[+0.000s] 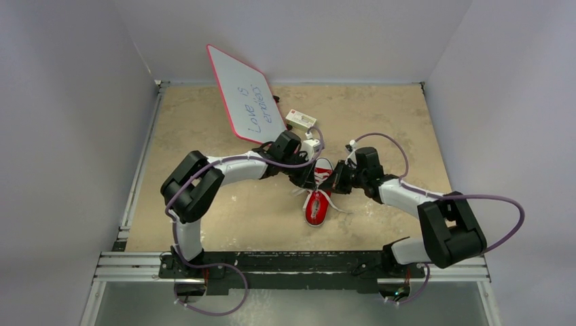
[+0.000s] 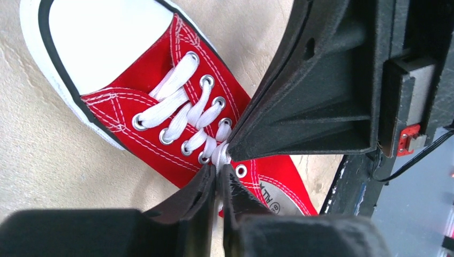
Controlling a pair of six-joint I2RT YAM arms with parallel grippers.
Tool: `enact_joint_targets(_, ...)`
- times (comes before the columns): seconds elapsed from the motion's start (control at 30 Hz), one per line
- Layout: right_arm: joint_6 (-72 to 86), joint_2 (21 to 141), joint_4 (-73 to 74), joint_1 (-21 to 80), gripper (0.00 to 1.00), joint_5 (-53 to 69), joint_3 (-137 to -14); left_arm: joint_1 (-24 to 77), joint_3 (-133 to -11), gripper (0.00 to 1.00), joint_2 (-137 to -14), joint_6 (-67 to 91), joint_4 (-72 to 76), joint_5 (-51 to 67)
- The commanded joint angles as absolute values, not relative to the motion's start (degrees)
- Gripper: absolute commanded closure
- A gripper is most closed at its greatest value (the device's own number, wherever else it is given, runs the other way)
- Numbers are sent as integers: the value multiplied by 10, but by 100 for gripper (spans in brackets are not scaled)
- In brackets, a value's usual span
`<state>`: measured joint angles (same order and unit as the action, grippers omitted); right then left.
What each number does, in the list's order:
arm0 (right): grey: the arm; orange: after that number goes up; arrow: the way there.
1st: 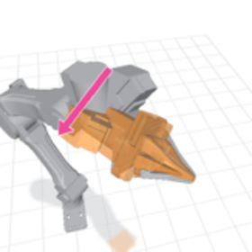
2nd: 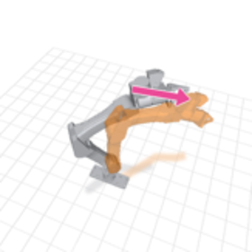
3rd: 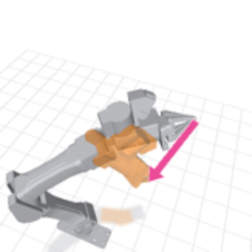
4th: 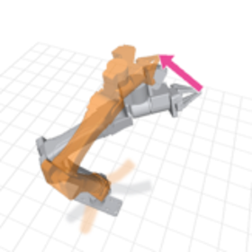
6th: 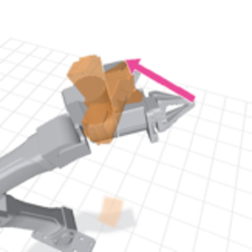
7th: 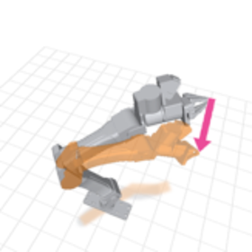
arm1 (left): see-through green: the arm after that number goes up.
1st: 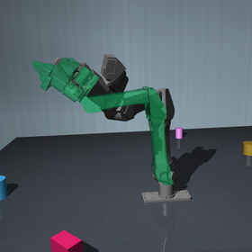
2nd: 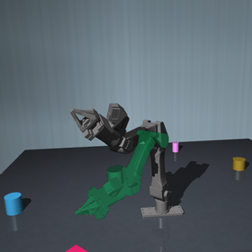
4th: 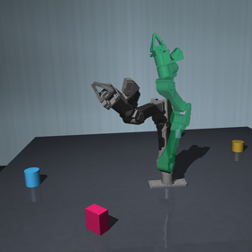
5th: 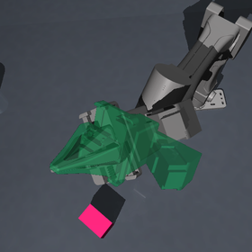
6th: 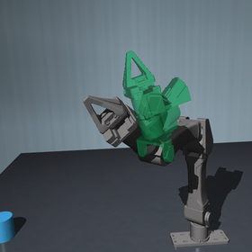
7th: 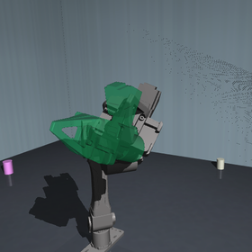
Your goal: Tie the shoes
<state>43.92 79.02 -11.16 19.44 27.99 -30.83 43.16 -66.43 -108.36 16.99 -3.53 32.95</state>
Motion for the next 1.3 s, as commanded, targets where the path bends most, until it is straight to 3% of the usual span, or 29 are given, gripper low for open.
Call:
enact_joint_targets(0.0,437,790,-127,194,100,279,-313,430,-689,98,-1097,143,-48,303)
enact_joint_targets(0.07,424,786,-108,194,99,284,-321,431,-693,100,-1098,136,-52,295)
enact_joint_targets(0.23,381,724,-29,193,72,276,-339,434,-688,100,-1086,114,-59,306)
enact_joint_targets(0.33,343,718,-13,192,65,274,-351,435,-677,100,-1074,114,-45,316)
enact_joint_targets(0.47,283,755,22,190,65,284,-387,437,-668,100,-1063,108,-40,320)
enact_joint_targets(0.73,222,831,36,185,78,308,-444,442,-649,100,-1043,84,-23,312)
enact_joint_targets(1.27,194,854,-24,185,77,408,-402,450,-652,100,-1032,35,-24,302)
